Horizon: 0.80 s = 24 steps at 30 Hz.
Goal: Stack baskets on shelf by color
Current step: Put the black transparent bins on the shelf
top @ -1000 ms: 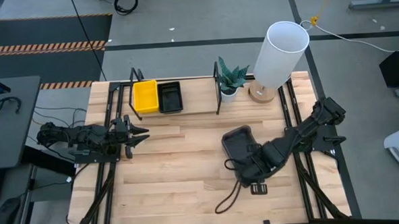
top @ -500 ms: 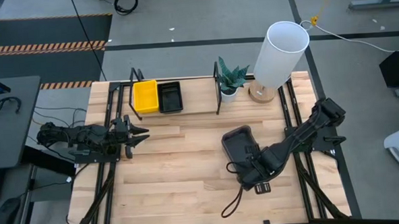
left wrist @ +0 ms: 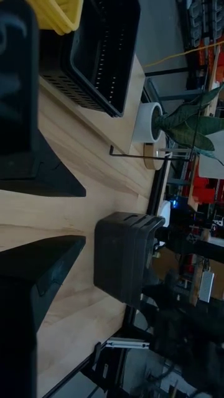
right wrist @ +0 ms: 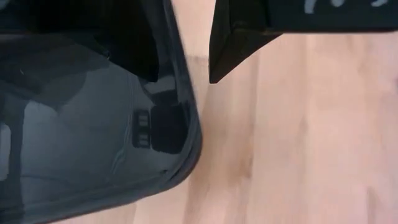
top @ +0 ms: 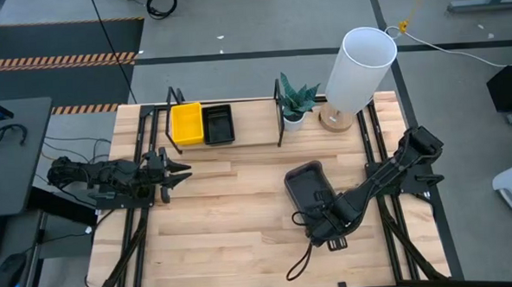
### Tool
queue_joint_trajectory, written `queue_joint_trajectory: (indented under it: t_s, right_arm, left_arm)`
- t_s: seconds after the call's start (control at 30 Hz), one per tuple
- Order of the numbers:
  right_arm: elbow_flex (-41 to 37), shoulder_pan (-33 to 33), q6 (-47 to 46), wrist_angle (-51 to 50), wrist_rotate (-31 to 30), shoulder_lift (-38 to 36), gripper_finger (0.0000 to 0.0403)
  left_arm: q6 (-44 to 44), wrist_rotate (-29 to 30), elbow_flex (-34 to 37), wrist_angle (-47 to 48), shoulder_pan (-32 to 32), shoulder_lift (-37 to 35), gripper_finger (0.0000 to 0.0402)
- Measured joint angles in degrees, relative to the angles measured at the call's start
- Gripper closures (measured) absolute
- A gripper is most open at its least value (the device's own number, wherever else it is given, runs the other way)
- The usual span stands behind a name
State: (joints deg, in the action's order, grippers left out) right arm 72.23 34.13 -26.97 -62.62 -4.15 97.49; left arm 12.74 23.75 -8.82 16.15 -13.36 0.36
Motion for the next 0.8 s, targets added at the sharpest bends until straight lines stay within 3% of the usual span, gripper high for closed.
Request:
queue_joint_trajectory:
  t_s: [0.23, 0.33, 0.7, 0.8]
  right_arm:
    - [-9.20, -0.02, 1.57, 12.69, -2.36, -0.26, 0.0258]
    - [-10.15, 0.09, 1.70, 13.34, -2.36, -0.35, 0.0268]
    - [-10.32, 0.04, 2.49, 13.53, -3.31, -0.21, 0.0380]
    - [-10.34, -0.17, 2.37, 13.30, -3.43, -0.20, 0.0389]
  left_arm:
    - [0.01, 0.00, 0.00, 0.00, 0.01, 0.00, 0.0285]
    - [-0.01, 0.00, 0.00, -0.01, 0.02, 0.00, 0.0285]
    - [0.00, 0.00, 0.00, 0.01, 0.02, 0.00, 0.0285]
    - [0.00, 0.00, 0.00, 0.02, 0.00, 0.00, 0.0285]
